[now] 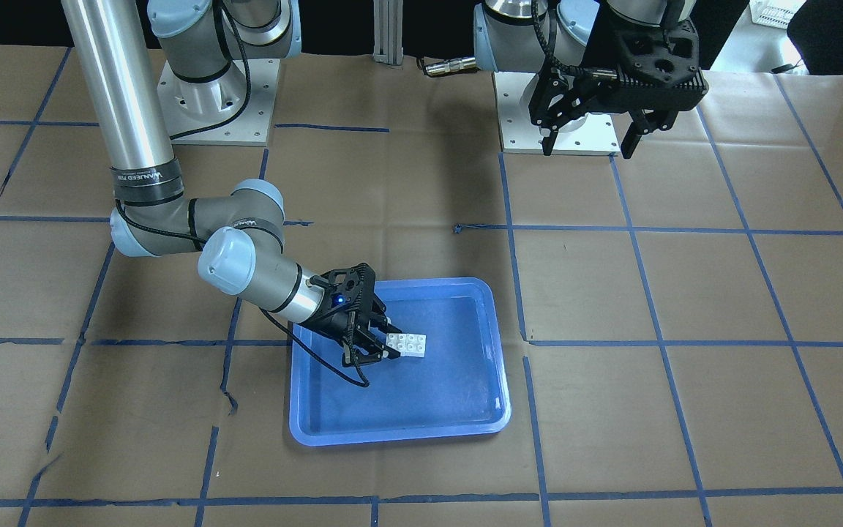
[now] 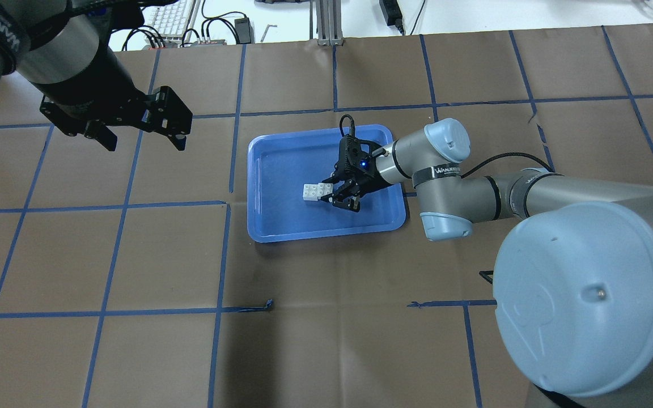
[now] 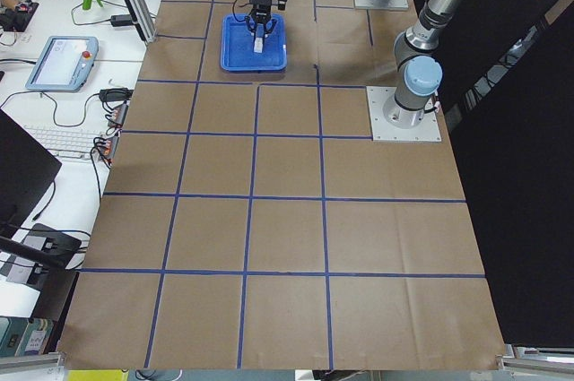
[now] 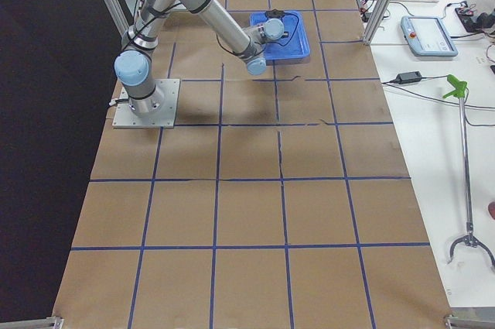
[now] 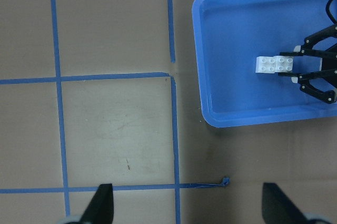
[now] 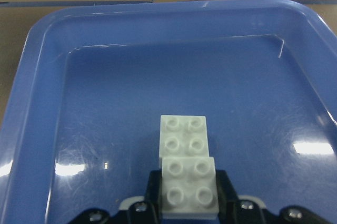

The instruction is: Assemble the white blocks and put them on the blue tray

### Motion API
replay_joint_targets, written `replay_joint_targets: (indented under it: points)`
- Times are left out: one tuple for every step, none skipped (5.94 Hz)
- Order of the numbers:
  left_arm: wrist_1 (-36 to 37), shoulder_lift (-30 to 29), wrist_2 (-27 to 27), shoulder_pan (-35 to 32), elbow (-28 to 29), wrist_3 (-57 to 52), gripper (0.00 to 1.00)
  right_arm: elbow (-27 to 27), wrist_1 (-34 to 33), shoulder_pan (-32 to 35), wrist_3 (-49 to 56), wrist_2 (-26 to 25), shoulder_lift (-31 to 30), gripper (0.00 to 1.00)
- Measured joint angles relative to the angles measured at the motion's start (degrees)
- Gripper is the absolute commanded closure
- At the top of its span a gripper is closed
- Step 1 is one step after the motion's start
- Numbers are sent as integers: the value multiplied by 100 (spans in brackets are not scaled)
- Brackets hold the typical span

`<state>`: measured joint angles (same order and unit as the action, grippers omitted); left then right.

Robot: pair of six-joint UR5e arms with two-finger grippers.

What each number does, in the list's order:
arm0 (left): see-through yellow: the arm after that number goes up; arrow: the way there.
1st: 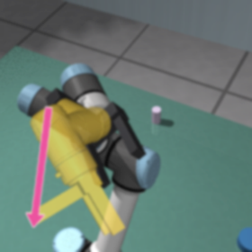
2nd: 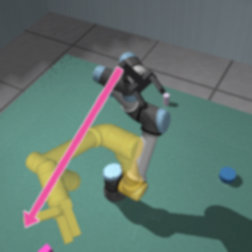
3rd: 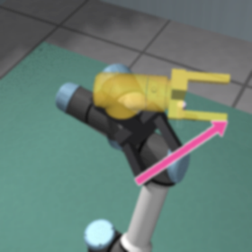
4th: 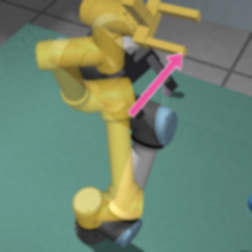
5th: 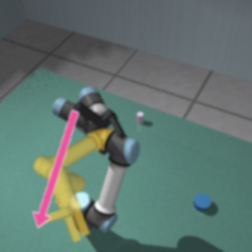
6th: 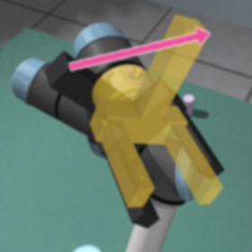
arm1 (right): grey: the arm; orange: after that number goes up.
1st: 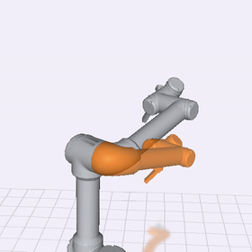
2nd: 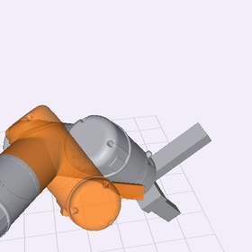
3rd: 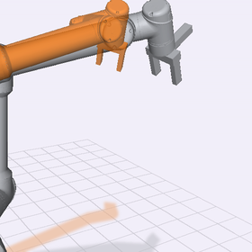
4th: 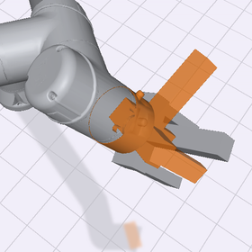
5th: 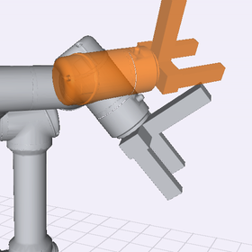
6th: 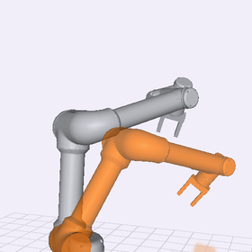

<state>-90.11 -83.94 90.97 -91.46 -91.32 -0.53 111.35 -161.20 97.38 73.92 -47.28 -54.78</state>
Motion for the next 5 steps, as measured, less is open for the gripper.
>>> replay_joint_targets:
  points:
    - [1, 0, 0, -1, 0, 0, 0, 1, 1, 0, -3, 0, 2, 49]
    - [2, 4, 0, -1, 0, 0, 0, 1, 4, 0, -7, 0, 2, 41]
    - [2, 7, 0, 2, 0, 0, 0, 1, 7, 0, -8, 3, 10, 34]
    - [2, 8, 0, 4, 0, 0, 0, -1, 7, 0, -9, 7, 28, 1]
    - [2, 9, 0, 5, 0, 0, 0, -14, 5, -2, -25, 6, 43, 0]
